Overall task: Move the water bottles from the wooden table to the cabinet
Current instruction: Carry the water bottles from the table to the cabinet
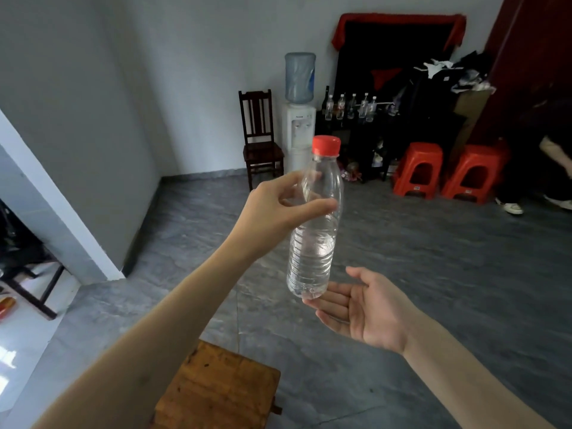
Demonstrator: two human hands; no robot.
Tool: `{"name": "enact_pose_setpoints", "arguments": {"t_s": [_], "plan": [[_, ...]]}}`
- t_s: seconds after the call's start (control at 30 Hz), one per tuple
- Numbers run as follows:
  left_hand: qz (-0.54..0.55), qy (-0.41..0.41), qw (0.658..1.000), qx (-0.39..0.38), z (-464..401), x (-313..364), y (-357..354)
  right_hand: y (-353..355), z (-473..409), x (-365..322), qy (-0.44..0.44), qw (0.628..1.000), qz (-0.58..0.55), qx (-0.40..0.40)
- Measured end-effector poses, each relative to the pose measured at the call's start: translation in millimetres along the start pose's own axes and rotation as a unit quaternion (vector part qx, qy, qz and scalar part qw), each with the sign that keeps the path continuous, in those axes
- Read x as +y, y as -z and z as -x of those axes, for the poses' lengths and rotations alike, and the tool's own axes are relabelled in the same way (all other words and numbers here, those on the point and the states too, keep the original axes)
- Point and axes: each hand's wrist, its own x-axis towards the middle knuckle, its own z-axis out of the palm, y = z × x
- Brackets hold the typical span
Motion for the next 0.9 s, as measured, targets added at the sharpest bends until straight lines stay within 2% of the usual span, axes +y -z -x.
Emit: {"name": "enact_pose_setpoints", "arguments": {"t_s": [0.43,0.7,0.9], "plan": [[0.014,-0.02,0.999,-0.027,-170,-49,3,1,-91,-142,0.016,0.999,0.018,0.033],[-0.006,-0.015,0.999,-0.034,-259,-90,-22,33,-155,-218,0.005,0.999,0.025,0.036],[-0.01,0.007,1.0,-0.012,-354,-118,-49,71,-205,-308,0.001,0.999,0.035,0.03]]}}
